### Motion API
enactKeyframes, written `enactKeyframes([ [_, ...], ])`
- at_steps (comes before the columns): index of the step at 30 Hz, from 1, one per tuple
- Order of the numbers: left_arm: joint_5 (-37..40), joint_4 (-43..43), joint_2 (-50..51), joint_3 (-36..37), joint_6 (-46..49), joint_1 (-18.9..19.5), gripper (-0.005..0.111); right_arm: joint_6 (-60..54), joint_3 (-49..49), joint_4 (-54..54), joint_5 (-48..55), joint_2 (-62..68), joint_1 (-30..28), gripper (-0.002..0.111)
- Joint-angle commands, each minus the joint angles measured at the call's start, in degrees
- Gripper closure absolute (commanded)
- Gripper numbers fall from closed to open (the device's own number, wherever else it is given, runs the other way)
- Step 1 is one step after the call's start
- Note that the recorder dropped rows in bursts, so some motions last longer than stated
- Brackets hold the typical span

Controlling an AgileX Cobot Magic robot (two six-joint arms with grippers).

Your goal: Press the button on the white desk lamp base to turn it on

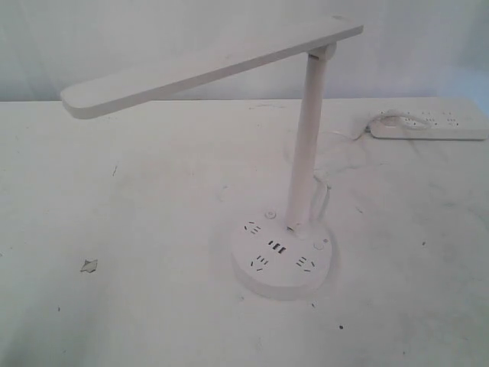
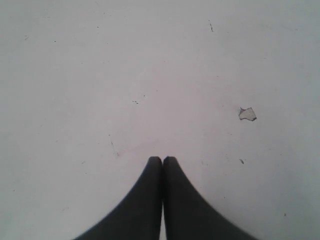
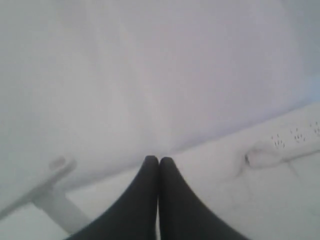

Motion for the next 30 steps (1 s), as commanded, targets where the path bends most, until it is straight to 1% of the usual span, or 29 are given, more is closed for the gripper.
enactKeyframes([
  [1, -0.04, -0.23, -0.18, 0.11, 0.19, -0.3, 0.107, -12.31, -17.18, -1.37, 29.94, 15.53, 0.29, 0.108],
  [3, -0.04, -0.23, -0.18, 0.11, 0.19, -0.3, 0.107, -14.86, -23.46, -1.23, 39.66, 23.0, 0.29, 0.108],
  [5, -0.04, -0.23, -0.18, 0.11, 0.19, -0.3, 0.107, -17.29, -28.12, -1.14, 45.81, 28.52, 0.29, 0.108],
  [9, -0.04, -0.23, -0.18, 0.11, 0.19, -0.3, 0.107, -24.15, -34.82, -1.01, 51.25, 37.57, 0.43, 0.108],
  [14, -0.04, -0.23, -0.18, 0.11, 0.19, -0.3, 0.107, -30.39, -41.28, -1.44, 60.78, 45.77, 2.78, 0.108],
  [19, -0.04, -0.23, -0.18, 0.11, 0.19, -0.3, 0.107, -32.24, -45.49, -5.84, 61.09, 51.45, 6.05, 0.108],
  [23, -0.04, -0.23, -0.18, 0.11, 0.19, -0.3, 0.107, -33.56, -45.99, -6.39, 57.86, 54.53, 8.5, 0.108],
  [26, -0.04, -0.23, -0.18, 0.11, 0.19, -0.3, 0.107, -26.43, -45.87, -6.75, 58.0, 56.71, 8.87, 0.108],
  [30, -0.04, -0.23, -0.18, 0.11, 0.19, -0.3, 0.107, -22.95, -45.79, -6.84, 58.34, 58.11, 8.87, 0.108],
])
